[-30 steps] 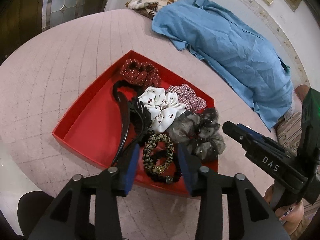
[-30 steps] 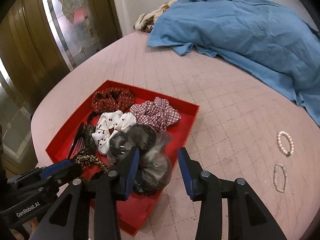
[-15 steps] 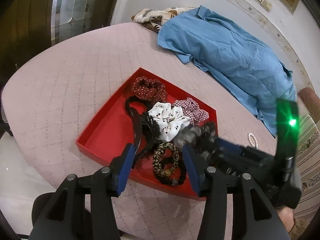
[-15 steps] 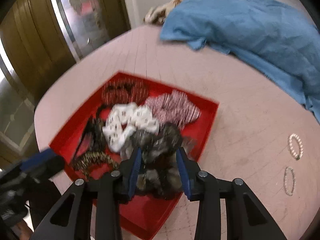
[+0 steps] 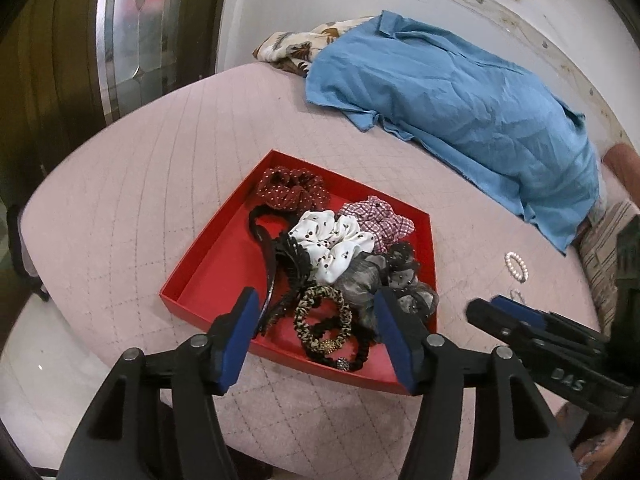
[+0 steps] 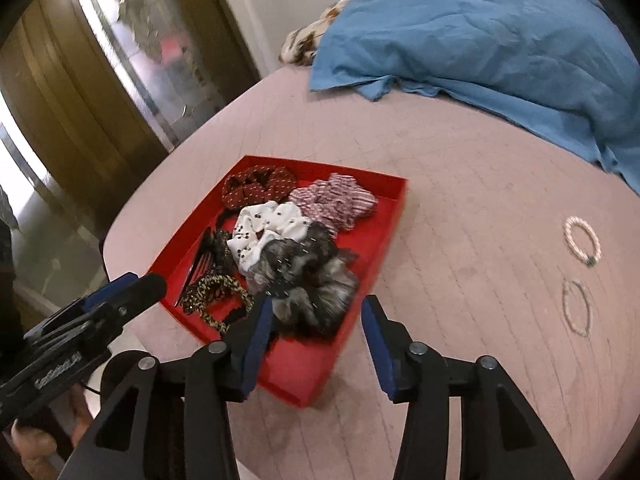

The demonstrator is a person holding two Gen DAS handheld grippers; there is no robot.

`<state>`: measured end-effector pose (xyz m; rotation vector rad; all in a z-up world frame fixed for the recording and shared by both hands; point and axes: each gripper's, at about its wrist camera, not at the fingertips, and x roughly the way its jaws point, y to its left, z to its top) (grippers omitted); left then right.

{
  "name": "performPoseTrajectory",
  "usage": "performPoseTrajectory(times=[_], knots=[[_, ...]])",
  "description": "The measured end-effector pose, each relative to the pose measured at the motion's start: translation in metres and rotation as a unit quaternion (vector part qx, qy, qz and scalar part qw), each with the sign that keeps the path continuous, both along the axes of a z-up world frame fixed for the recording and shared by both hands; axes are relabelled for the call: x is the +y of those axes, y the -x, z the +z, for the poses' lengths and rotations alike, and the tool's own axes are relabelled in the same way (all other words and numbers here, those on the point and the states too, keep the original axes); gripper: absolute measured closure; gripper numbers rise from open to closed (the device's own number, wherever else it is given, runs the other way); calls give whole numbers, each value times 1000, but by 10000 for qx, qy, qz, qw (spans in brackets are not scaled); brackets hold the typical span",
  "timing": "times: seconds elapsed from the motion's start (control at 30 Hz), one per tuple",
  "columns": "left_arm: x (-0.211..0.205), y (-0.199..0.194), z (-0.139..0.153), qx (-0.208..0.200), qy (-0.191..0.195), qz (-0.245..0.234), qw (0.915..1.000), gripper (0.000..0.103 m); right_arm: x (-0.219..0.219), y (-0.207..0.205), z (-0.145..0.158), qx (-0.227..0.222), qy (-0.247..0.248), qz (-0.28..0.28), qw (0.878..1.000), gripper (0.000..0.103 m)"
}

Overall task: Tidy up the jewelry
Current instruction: 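Pull both tools back from the tray and bring them over the bracelets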

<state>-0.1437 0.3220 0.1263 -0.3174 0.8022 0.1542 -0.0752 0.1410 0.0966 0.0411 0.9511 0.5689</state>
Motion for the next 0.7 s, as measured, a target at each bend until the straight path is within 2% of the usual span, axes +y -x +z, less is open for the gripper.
performPoseTrajectory(times=[0.13,0.3,0.7], knots=[[-12,0,3,25,-212,-95,9997,43,-27,9,0,20,-90,-217,9997,51],[-31,2,9,26,-570,-215,9981,41,-57,16,1,-189,113,-428,9988,44],[-77,-5,11,199,-981,-631,9930,39,-122,21,-5,-392,264,-937,9945,39]])
